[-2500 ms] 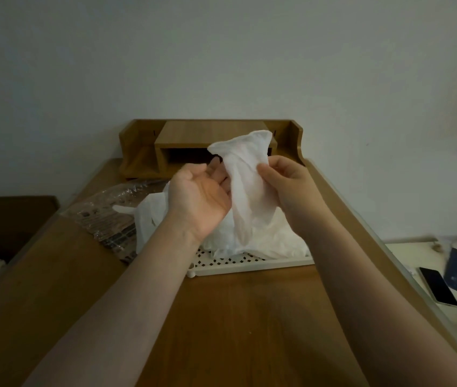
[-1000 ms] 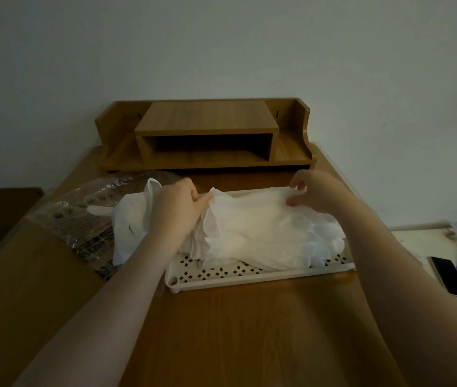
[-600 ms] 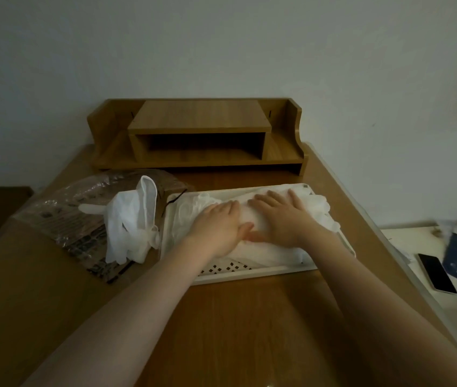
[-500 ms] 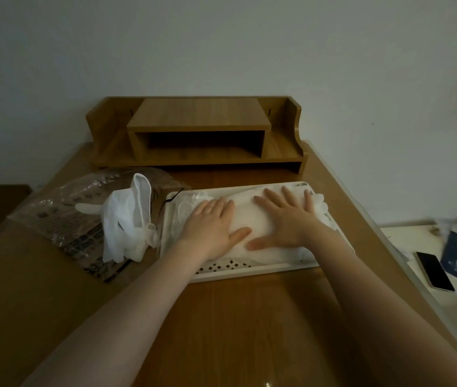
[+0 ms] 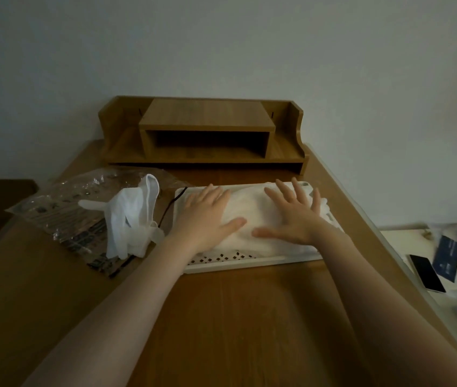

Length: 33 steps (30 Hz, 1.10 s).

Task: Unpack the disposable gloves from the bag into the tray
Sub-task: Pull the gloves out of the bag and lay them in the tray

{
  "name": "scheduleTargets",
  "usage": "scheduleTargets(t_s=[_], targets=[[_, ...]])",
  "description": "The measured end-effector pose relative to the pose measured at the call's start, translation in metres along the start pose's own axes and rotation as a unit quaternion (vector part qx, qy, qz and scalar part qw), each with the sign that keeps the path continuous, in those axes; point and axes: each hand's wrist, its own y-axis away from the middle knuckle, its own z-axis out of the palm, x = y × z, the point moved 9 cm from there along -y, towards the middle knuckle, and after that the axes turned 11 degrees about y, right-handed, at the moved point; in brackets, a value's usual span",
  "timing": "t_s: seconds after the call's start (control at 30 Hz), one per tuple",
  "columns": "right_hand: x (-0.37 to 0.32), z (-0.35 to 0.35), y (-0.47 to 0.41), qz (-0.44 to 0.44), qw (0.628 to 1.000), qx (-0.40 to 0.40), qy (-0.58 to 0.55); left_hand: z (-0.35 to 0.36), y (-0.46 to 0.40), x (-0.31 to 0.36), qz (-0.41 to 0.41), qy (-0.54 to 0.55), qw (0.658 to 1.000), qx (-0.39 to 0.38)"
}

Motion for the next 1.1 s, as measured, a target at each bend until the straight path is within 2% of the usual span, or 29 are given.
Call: scheduleTargets(t_s=[0.1, 0.2, 0.27, 0.37, 0.43, 0.5, 0.63, 0.67, 0.77, 0.97, 1.1], targets=[[-0.033, -0.048, 0.006, -0.021, 0.990, 0.129, -0.052, -0.055, 0.025, 0.004, 0.068, 0.084, 0.979, 0.171], [-0.090, -0.079, 0.006, -0.083, 0.972, 0.193, -0.106, -0.083, 0.052, -0.021, 0.087, 0.100, 0.949, 0.287], [-0.124, -0.088, 0.000, -0.120, 0.957, 0.200, -0.174, -0.087, 0.057, -0.044, 0.051, 0.107, 0.940, 0.321], [-0.160, -0.077, -0.024, -0.082, 0.947, 0.121, -0.285, -0.090, 0.062, -0.073, 0.002, 0.160, 0.921, 0.354], [-0.172, -0.058, -0.038, -0.024, 0.929, 0.054, -0.364, -0.094, 0.065, -0.086, -0.020, 0.230, 0.901, 0.367], [-0.184, -0.041, -0.044, 0.018, 0.911, 0.026, -0.412, -0.099, 0.068, -0.097, -0.043, 0.287, 0.880, 0.376], [-0.192, -0.019, -0.055, 0.092, 0.878, 0.032, -0.469, -0.107, 0.073, -0.121, -0.112, 0.408, 0.817, 0.392], [-0.192, -0.017, -0.057, 0.103, 0.868, 0.036, -0.485, -0.107, 0.073, -0.123, -0.115, 0.422, 0.811, 0.387], [-0.183, -0.019, -0.054, 0.109, 0.825, 0.051, -0.552, -0.102, 0.071, -0.117, -0.107, 0.448, 0.813, 0.356], [-0.135, -0.054, -0.030, 0.056, 0.722, 0.131, -0.677, -0.097, 0.064, -0.088, -0.065, 0.455, 0.840, 0.288], [-0.108, -0.086, -0.010, -0.024, 0.703, 0.156, -0.694, -0.098, 0.060, -0.062, -0.005, 0.496, 0.832, 0.249]])
